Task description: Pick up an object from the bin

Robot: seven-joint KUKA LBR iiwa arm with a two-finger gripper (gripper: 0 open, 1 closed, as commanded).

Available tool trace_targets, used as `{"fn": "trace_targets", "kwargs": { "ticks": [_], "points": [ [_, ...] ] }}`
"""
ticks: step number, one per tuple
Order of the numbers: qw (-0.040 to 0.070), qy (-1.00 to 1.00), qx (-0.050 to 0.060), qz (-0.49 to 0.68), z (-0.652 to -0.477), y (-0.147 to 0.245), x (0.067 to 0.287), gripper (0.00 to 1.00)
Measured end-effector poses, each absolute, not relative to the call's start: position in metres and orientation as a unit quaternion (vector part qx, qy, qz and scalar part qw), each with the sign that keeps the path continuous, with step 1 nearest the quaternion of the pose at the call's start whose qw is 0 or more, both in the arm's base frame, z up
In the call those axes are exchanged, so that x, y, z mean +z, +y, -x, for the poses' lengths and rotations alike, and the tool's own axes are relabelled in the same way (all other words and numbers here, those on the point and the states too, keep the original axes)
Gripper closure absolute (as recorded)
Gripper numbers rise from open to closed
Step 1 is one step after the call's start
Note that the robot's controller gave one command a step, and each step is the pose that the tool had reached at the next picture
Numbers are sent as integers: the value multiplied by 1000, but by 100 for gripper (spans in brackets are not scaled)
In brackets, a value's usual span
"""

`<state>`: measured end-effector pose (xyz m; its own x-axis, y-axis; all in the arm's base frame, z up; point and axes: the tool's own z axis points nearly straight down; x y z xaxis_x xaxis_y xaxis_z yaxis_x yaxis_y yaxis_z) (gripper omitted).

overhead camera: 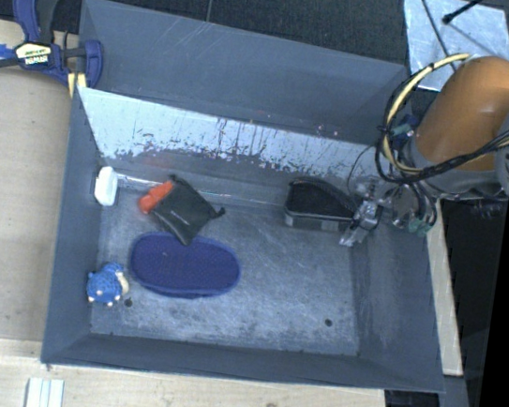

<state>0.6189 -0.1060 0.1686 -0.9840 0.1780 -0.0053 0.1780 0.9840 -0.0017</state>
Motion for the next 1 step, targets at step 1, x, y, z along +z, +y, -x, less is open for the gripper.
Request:
{"fn": "trace_targets", "kwargs": {
  "ticks": [1],
  "points": [
    [2, 995, -1, -102, -629, -102, 247, 100]
  ]
}}
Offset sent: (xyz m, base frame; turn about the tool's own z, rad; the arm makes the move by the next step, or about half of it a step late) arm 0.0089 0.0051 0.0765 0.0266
